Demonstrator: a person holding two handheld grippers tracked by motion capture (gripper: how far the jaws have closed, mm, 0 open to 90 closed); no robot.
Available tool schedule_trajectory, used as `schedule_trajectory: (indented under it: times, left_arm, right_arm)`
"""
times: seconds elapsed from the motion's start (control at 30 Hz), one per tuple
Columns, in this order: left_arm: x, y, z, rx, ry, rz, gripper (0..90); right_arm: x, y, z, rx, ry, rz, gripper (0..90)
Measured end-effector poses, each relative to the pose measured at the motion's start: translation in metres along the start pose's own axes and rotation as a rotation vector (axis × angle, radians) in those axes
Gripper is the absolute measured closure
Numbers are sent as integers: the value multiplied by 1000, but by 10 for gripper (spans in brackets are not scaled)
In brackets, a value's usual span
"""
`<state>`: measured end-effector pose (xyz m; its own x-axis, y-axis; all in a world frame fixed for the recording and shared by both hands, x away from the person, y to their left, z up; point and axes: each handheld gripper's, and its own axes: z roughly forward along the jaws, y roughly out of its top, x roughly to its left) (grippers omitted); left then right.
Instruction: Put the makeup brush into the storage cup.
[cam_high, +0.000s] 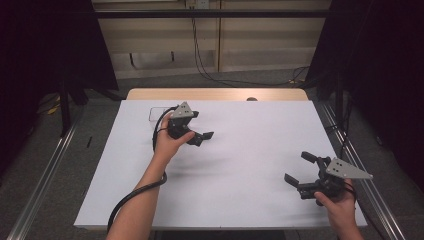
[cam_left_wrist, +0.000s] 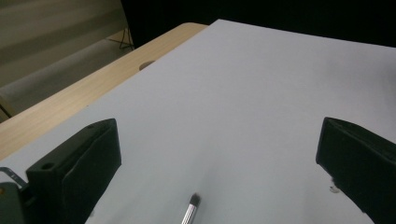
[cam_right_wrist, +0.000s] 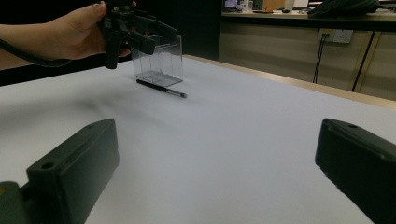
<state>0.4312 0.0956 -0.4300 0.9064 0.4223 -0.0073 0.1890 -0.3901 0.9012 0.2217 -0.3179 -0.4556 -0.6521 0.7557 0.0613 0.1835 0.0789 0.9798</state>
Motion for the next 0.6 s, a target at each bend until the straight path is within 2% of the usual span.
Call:
schedule_trajectory:
  times: [0.07, 0.13, 0.33, 0.53, 0.6]
  left_arm:
    - [1, 2, 1, 23, -9, -1, 0]
    - [0, 5, 1, 50, -2, 17, 0]
    - [1, 8, 4, 108, -26, 8, 0]
    - [2, 13, 8, 179, -41, 19, 0]
    - [3, 15, 9, 207, -40, 37, 0]
  right_arm:
    - [0, 0, 0, 0, 0, 0, 0]
    - [0, 0, 0, 0, 1, 1, 0]
    - [0, 0, 0, 2, 3, 0, 0]
    - [0, 0, 0, 1, 3, 0, 0]
    - [0, 0, 0, 1, 3, -1, 0]
